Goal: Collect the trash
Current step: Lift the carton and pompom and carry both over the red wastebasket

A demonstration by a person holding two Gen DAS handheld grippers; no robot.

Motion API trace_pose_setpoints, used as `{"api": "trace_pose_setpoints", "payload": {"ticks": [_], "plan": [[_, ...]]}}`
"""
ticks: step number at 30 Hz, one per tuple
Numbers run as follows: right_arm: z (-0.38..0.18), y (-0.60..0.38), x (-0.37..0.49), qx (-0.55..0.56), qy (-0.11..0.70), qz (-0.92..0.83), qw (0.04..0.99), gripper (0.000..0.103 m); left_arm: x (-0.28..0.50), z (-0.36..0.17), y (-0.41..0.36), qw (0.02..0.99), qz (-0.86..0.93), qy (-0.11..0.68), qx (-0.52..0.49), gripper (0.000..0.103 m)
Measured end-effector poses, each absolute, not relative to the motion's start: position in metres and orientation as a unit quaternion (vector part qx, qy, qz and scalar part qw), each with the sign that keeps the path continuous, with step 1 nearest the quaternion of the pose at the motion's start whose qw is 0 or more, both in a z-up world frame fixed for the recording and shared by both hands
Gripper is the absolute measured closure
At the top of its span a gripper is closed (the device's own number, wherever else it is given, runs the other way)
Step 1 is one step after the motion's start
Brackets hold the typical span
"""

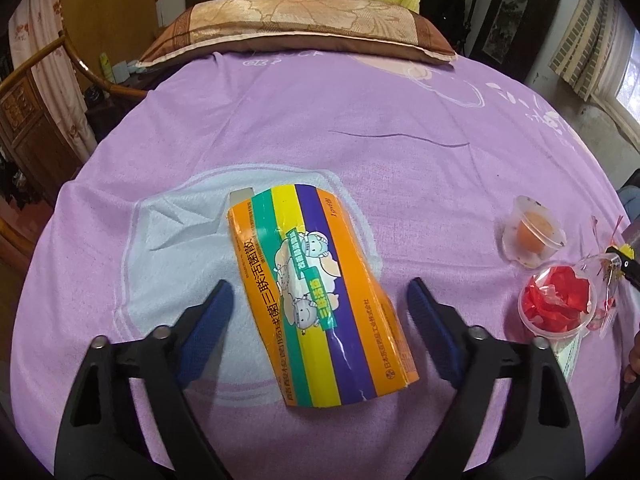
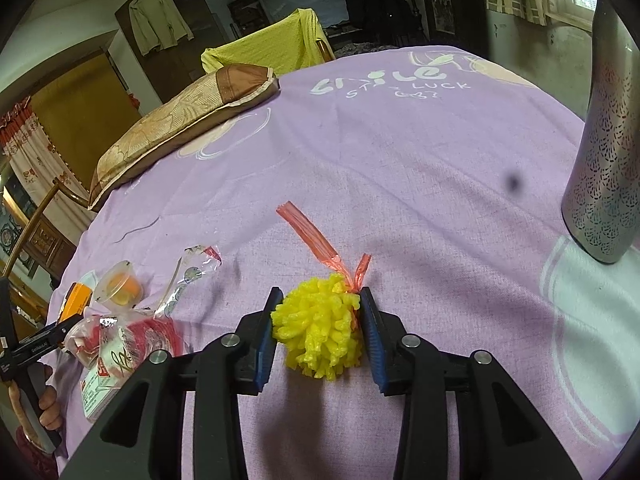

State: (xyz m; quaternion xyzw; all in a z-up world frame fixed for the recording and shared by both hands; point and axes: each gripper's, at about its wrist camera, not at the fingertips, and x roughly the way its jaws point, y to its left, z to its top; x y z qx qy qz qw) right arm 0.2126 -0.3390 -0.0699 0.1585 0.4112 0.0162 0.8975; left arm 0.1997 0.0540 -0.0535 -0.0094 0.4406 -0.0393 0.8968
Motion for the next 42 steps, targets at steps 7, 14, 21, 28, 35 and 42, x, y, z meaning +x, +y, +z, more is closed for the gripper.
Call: {"api": "trace_pose_setpoints", "payload": {"ticks": [7,14,21,28,35,42], "plan": [[-0.056,-0.334,0.200,0.143,0.373,0.010,0.917,0.068,0.180,-0.033,0.050,0.911,-0.094,0.400,-0.035,0.044],[-0.031,-0.332,0.163,0.144,0.310,0.015,0.939,0.068,0.147,-0.007,0.048,0.928,-0.133,0.344,-0.057,0.044],[-0.010,-0.337,0.089,0.151,0.280,0.034,0.947,0.069,0.093,0.011,0.021,0.936,-0.175,0.299,-0.061,0.044],[0.019,-0.351,0.002,0.149,0.229,0.027,0.962,0.069,0.043,0.035,-0.032,0.925,-0.257,0.272,-0.064,0.044],[0.034,-0.375,-0.088,0.138,0.189,-0.010,0.972,0.069,-0.008,0.049,-0.099,0.905,-0.337,0.256,-0.038,0.044],[0.039,-0.411,-0.177,0.133,0.163,-0.073,0.975,0.068,-0.062,0.054,-0.175,0.871,-0.422,0.251,-0.008,0.044]]}}
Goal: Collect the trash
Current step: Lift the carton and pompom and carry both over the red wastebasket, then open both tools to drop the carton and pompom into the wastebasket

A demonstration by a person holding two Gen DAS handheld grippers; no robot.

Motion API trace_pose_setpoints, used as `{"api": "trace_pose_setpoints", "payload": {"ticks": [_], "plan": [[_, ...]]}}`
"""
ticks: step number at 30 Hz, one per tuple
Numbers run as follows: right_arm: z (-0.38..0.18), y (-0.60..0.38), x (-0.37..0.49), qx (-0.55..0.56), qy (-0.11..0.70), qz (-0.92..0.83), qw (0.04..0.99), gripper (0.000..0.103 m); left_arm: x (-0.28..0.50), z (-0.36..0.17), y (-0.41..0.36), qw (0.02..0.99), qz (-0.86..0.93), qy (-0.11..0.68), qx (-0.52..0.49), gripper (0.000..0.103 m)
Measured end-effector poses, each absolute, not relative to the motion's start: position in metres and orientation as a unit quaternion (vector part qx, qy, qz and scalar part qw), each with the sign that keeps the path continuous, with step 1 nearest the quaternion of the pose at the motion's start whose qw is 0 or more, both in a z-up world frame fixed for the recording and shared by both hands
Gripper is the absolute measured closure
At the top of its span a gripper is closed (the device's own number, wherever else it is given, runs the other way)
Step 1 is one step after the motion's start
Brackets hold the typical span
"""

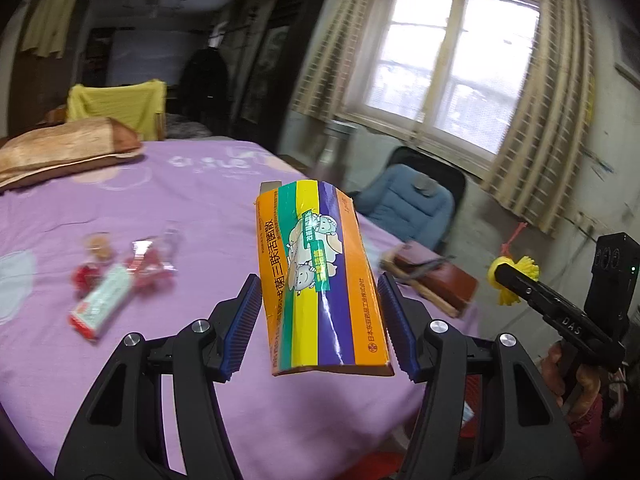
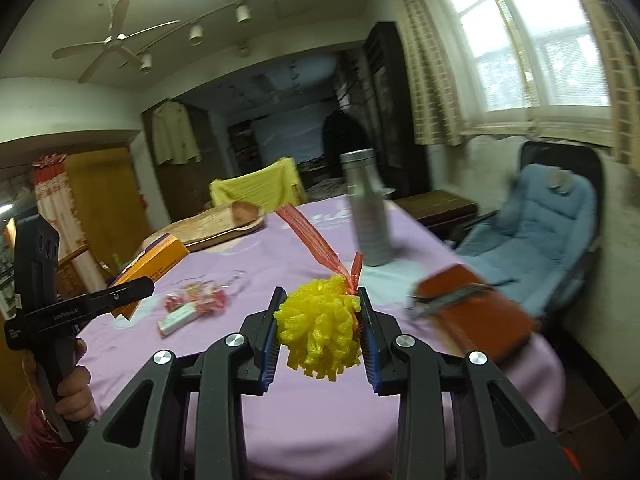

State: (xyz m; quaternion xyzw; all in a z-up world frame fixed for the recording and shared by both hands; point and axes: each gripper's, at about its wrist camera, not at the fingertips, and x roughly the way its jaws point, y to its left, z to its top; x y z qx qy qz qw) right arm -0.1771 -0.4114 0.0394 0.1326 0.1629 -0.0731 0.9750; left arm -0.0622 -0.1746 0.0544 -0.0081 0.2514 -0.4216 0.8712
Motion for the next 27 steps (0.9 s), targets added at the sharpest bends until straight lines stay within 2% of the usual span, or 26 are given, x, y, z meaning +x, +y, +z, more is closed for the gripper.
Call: {"api": "trace_pose_setpoints", "payload": {"ticks": [10,20,22,23,24,27], "plan": [[0.014,-0.468,-0.276,0.144,0.158,-0.166,0.963,0.068,-0.137,0.039,-0.287,0.809,-0.517,0.275,0.048,0.044],[-0.074,-0.534,-0.340,0.207,0.210,-0.253,0.922,0.066,-0.194,-0.008,-0.397,0.737,-0.578,0.324,0.134,0.044],[-0.100,-0.547,-0.341,0.221,0.243,-0.259,0.908,0.056,-0.201,-0.024,-0.420,0.721,-0.586,0.339,0.151,0.044],[-0.114,-0.554,-0.341,0.230,0.263,-0.260,0.900,0.036,-0.203,-0.031,-0.426,0.714,-0.588,0.344,0.158,0.044],[-0.125,-0.560,-0.343,0.238,0.272,-0.266,0.894,0.024,-0.205,-0.036,-0.435,0.708,-0.591,0.350,0.164,0.044],[-0.139,-0.569,-0.351,0.252,0.270,-0.280,0.886,0.023,-0.213,-0.056,-0.460,0.689,-0.598,0.365,0.187,0.044]]}}
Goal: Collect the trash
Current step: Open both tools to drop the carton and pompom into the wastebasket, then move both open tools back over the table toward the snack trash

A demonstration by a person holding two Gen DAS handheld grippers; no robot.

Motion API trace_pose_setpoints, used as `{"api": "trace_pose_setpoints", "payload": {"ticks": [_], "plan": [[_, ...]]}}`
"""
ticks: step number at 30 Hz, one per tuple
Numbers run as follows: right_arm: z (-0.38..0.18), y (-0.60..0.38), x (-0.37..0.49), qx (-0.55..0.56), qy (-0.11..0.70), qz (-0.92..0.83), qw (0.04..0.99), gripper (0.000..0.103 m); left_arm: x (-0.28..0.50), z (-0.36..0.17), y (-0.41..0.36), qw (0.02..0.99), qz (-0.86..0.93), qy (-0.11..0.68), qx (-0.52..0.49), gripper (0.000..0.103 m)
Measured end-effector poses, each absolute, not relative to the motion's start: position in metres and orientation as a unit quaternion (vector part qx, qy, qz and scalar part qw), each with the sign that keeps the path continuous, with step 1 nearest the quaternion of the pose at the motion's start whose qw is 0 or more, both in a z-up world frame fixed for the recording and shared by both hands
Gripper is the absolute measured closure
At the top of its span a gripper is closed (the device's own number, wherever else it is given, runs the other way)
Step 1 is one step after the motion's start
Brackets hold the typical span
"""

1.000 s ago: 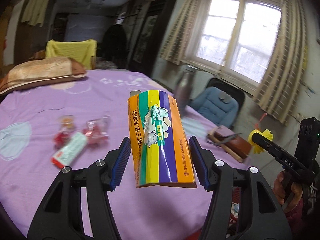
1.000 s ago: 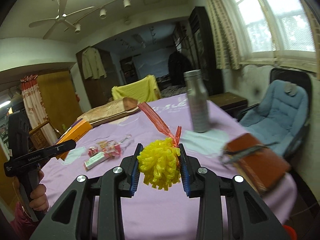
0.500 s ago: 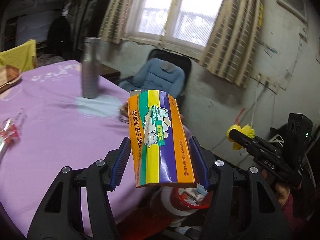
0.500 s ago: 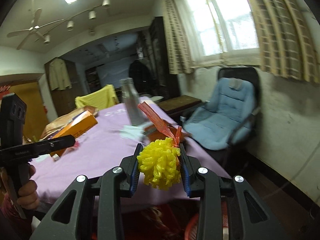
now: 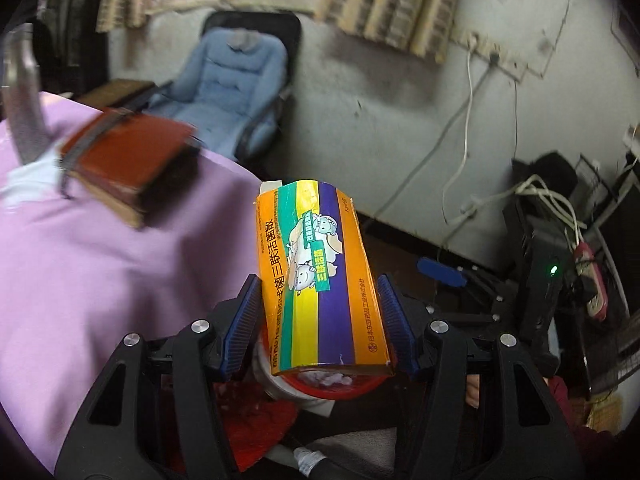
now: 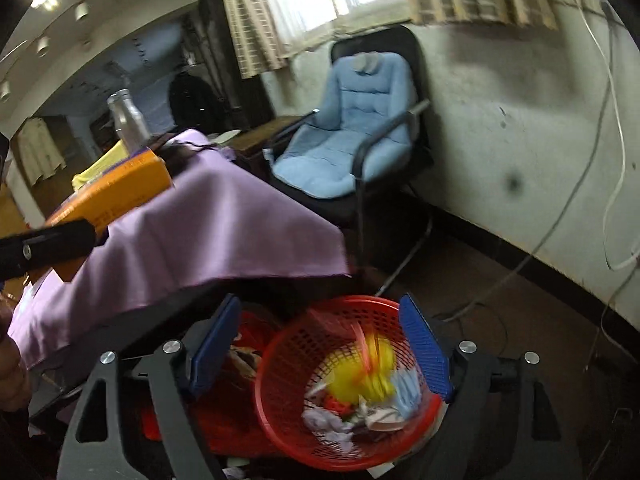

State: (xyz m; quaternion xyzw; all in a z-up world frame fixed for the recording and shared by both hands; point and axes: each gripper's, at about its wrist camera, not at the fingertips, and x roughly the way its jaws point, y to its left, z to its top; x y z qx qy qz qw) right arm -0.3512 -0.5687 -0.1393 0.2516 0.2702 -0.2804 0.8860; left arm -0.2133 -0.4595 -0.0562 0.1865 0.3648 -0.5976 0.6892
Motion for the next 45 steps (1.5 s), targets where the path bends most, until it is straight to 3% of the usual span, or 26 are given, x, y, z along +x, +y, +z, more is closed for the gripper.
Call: {"api": "trace_pose_setpoints", "payload": {"ticks": [8,10,13,29,45], "plan": [[-0.154,-0.601,-0.400,0.322,0.202,-0.321,0.868,0.023,-0.231,-0.090,-0.493,0.660,-0.605,0.382,0.228,0.037],[-0.154,-0.606,-0.403,0.330,0.194,-0.322,0.866,0.023,-0.236,-0.093,-0.494,0.665,-0.599,0.376,0.238,0.022],[-0.155,-0.610,-0.403,0.336,0.190,-0.318,0.866,0.023,-0.241,-0.091,-0.493,0.681,-0.589,0.360,0.245,0.013],[-0.101,-0.561,-0.362,0.275,0.192,-0.269,0.903,0.023,-0.212,-0.036,-0.424,0.756,-0.554,0.296,0.186,0.010],[-0.024,-0.467,-0.291,0.169,0.198,-0.199,0.945,0.018,-0.156,0.017,-0.289,0.825,-0.505,0.246,0.068,0.007]]}}
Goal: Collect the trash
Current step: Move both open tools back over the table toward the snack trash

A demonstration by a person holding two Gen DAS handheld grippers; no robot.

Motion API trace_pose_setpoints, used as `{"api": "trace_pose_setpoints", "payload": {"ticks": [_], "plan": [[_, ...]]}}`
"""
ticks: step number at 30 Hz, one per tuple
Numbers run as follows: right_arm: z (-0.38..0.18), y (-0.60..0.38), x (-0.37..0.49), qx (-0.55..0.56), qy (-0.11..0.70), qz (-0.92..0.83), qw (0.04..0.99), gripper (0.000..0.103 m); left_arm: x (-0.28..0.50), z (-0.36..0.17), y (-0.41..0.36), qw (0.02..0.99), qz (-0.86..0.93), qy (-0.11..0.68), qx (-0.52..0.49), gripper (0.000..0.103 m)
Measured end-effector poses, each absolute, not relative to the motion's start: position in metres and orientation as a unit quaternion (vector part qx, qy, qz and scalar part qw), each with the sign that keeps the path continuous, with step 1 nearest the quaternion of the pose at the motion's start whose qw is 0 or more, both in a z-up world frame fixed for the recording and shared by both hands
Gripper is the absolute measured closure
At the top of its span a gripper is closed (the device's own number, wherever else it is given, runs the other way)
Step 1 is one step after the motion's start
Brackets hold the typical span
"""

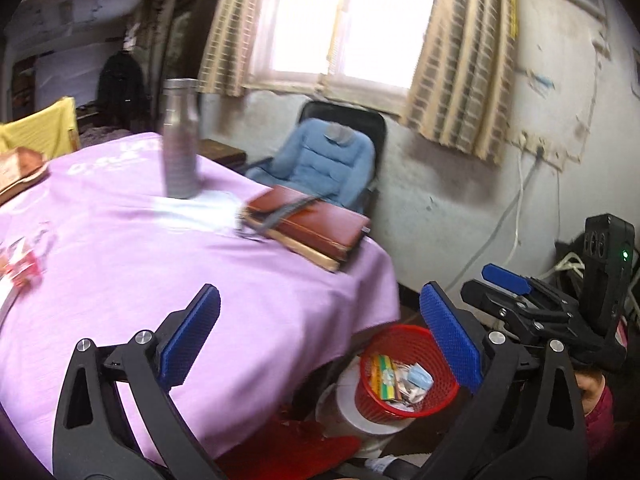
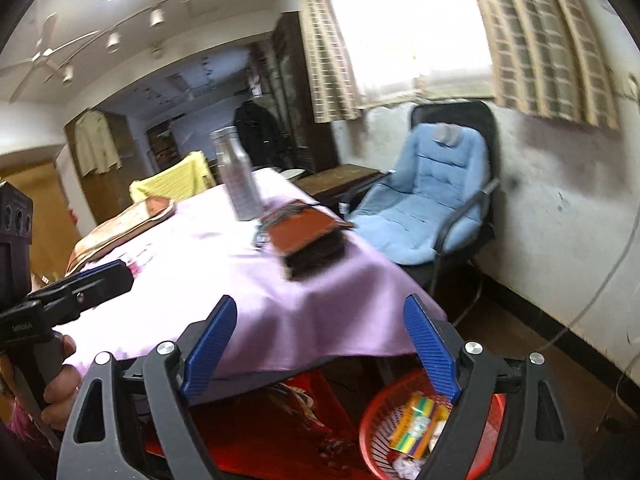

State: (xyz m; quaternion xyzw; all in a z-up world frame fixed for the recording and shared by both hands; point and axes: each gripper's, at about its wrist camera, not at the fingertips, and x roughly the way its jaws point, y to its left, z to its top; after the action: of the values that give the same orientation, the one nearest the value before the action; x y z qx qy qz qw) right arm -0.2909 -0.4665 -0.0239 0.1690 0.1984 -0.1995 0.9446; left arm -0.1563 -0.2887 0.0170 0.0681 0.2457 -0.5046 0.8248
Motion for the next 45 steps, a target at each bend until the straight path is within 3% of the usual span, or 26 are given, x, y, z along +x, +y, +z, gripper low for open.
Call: {"api": "trace_pose_setpoints", "payload": {"ticks": [12,24,32,45], "plan": [[-0.007,-0.376,-0.191,0.107,0.242,-0.092,0.960,0.013,-0.077,0.009,-0.161,0.876,-0.404,0.263,-0.007,0.007],[-0.017,-0.330,-0.079,0.108,0.275,-0.008,0.955,0.012,0.068,-0.002,-0.039,0.915,-0.216,0.340,-0.017,0.007],[-0.016,-0.324,-0.007,0.118,0.284,0.011,0.952,0.012,0.142,-0.013,-0.047,0.889,-0.221,0.399,-0.027,0.007],[-0.031,-0.315,0.039,0.131,0.299,0.027,0.945,0.011,0.182,-0.046,-0.059,0.875,-0.217,0.432,0.020,0.006]]}}
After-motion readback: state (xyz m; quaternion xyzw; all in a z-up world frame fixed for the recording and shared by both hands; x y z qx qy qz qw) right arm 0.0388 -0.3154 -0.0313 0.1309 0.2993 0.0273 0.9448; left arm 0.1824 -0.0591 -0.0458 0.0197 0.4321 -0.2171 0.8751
